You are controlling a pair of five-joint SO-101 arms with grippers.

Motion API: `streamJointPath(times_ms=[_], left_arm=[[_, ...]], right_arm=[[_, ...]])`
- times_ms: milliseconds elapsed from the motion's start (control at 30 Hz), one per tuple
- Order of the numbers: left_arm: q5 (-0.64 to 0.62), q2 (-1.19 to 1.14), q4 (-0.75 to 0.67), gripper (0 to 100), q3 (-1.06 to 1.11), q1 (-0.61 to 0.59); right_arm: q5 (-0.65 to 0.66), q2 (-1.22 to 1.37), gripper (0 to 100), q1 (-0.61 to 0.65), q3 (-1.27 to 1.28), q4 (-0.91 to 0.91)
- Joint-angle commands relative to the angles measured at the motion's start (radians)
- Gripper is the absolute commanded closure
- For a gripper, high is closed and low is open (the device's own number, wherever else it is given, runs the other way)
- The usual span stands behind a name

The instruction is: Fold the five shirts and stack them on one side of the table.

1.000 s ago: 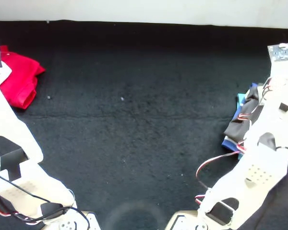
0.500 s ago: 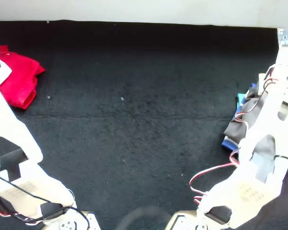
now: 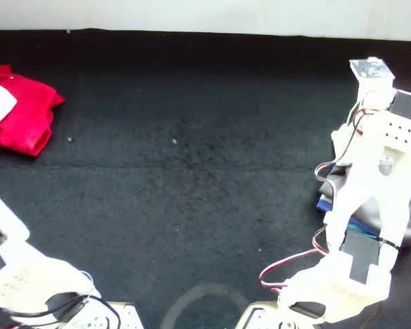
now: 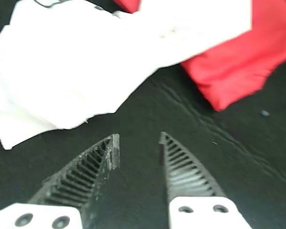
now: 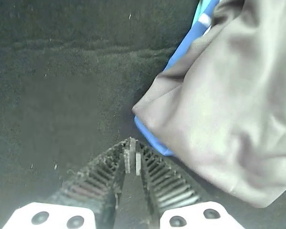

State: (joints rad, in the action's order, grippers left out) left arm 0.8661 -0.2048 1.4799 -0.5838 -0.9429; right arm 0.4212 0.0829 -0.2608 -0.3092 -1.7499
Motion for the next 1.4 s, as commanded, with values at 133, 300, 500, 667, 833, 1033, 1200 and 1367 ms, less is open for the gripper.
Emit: streamJointPath(times_ms=[133,300,500,667,833,1033,1200,1367], left_arm=[[0.207,-0.031,-0.365,82,0.268,-0.087],[0.25,-0.214,-0.489,82,0.268,-0.142],[0.256,-0.437,-0.491,82,0.102,-0.168],[0.258,-0.584,-0.491,85,-0.005,-0.168],[0.258,-0.667,-0.491,94,-0.062,-0.165],[0.25,-0.621,-0.465,99,-0.067,-0.166],[0.199,-0.427,-0.284,99,-0.067,-0.137],[0.063,-0.173,-0.08,99,-0.067,-0.05]], right_arm=[[-0.005,-0.053,99.1,-0.015,0.015,-0.016],[-0.005,-0.053,99.1,-0.015,0.016,-0.016],[-0.005,-0.05,99.1,-0.016,0.016,-0.016],[-0.005,-0.051,99.1,-0.015,0.093,-0.016],[-0.005,-0.053,99.1,-0.036,0.194,-0.016],[-0.002,-0.101,99.1,-0.077,0.2,-0.016],[0.0,-0.216,99.1,-0.073,0.203,-0.016],[0.0,-0.318,99.1,-0.077,0.211,-0.016]])
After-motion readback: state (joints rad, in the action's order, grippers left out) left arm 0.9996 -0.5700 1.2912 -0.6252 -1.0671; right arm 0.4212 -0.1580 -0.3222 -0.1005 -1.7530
